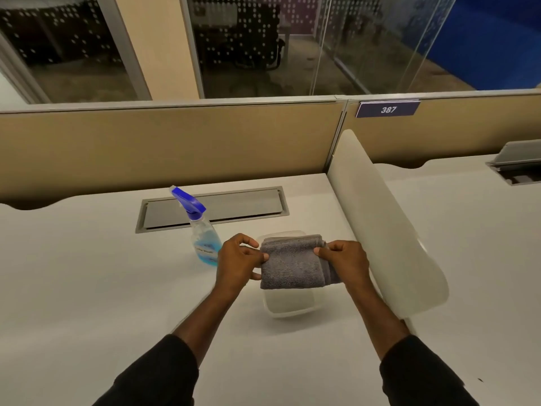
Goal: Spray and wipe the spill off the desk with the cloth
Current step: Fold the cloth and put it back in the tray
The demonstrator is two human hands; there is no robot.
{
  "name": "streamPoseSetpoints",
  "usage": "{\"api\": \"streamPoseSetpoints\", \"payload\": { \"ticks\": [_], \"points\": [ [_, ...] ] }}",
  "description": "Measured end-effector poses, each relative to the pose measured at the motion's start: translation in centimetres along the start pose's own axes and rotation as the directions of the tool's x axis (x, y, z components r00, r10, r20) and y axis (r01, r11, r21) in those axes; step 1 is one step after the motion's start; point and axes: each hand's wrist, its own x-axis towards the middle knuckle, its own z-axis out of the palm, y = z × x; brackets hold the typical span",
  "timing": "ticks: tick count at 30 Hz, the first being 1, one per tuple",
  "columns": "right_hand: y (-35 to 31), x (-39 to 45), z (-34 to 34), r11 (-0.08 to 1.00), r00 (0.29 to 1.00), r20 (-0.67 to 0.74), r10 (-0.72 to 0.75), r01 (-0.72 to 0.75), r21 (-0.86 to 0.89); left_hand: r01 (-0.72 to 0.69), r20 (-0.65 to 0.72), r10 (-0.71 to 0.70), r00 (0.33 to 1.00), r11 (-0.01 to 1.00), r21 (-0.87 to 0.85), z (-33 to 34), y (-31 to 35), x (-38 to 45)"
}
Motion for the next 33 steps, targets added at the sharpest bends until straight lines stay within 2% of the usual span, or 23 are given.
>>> {"api": "streamPoseSetpoints", "payload": {
  "ticks": [7, 11, 14, 19, 24, 28, 33],
  "points": [
    [2.2, 1.8, 2.8, 0.963, 0.993, -0.028, -0.115, 0.105, -0.25, 0.073, -0.087, -0.059, 0.994, 0.984, 0.164, 1.1, -2.8, 0.8],
    [3.6, 1.9, 3.9, 0.903, 0.972, -0.084, -0.221, 0.172, -0.393, 0.038, -0.116, -0.005, 0.993, 0.959, 0.281, 2.1, -4.4, 0.9],
    [4.2, 2.0, 4.3, 0.891, 0.958, -0.13, -0.257, 0.183, -0.415, 0.019, -0.135, 0.033, 0.99, 0.931, 0.364, 2.5, -5.3, 1.1],
    [5.0, 2.6, 4.5, 0.873, 0.959, -0.065, -0.274, 0.22, -0.435, 0.002, -0.111, 0.065, 0.992, 0.856, 0.518, 2.9, -5.7, 1.4],
    [4.4, 3.1, 4.7, 0.792, 0.967, 0.031, -0.254, 0.226, -0.567, -0.073, -0.067, 0.142, 0.988, 0.793, 0.605, 3.1, -6.0, 1.5],
    [4.4, 3.1, 5.2, 0.713, 0.965, 0.096, -0.243, 0.245, -0.657, -0.158, 0.038, 0.194, 0.98, 0.652, 0.741, 3.5, -6.3, 1.9],
    [5.1, 2.8, 6.0, 0.627, 0.961, 0.109, -0.254, 0.249, -0.738, -0.233, 0.155, 0.196, 0.968, 0.483, 0.844, 4.1, -6.7, 2.7]
  ]
}}
